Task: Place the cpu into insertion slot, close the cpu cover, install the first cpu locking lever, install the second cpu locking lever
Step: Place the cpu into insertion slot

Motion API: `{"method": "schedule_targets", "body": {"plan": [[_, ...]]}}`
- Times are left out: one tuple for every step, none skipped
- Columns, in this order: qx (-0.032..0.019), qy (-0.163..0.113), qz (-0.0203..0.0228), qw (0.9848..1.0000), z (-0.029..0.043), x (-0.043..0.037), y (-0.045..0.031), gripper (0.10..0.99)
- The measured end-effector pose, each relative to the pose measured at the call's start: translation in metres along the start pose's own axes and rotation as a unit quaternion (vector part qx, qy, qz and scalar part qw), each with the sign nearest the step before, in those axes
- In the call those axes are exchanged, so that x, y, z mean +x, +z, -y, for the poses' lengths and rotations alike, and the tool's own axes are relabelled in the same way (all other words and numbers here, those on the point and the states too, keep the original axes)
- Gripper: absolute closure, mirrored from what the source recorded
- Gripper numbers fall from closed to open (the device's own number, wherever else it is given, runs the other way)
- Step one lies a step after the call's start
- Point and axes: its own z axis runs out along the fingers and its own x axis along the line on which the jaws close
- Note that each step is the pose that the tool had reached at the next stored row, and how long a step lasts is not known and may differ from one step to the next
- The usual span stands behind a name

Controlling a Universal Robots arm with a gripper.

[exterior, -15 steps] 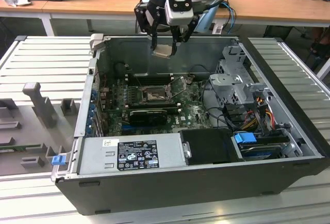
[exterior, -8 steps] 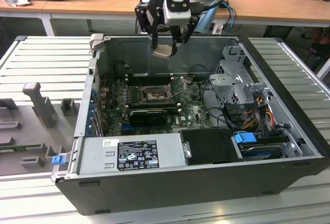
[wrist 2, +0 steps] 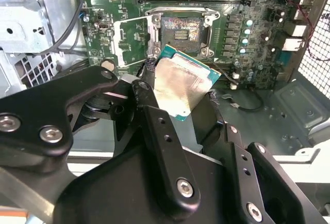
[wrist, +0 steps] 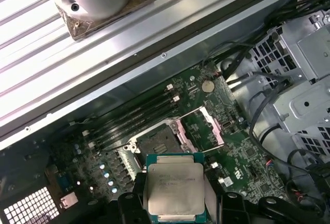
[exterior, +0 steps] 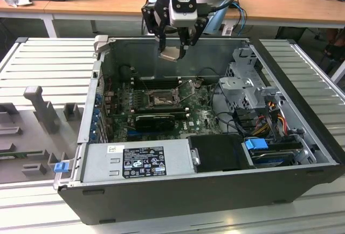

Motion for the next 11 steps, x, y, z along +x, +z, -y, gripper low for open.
{"method": "schedule_targets", "body": {"plan": [[-0.0001, 0.006, 0.0005, 1.0, 0.0, 0.0, 0.0002, 0.561], [-0.0002, 0.009, 0.0008, 1.0, 0.0, 0.0, 0.0003, 0.561], [-0.0003, 0.012, 0.001, 0.9999, 0.0, 0.0, 0.0003, 0.561], [-0.0003, 0.016, 0.0014, 0.9999, 0.0, 0.0, 0.0004, 0.561], [-0.0004, 0.019, 0.0016, 0.9998, 0.0, 0.0, 0.0004, 0.561], [-0.0004, 0.021, 0.0018, 0.9998, 0.0, 0.0, 0.0005, 0.561], [-0.0005, 0.024, 0.0021, 0.9997, 0.0, 0.0, 0.0006, 0.561], [-0.0005, 0.026, 0.0023, 0.9997, 0.0, 0.0, 0.0006, 0.561], [-0.0006, 0.03, 0.0026, 0.9996, 0.0001, 0.0, 0.0007, 0.561], [-0.0007, 0.032, 0.0028, 0.9995, 0.0001, 0.0, 0.0008, 0.561], [-0.0007, 0.035, 0.0031, 0.9994, 0.0001, 0.0, 0.0008, 0.561]]}}
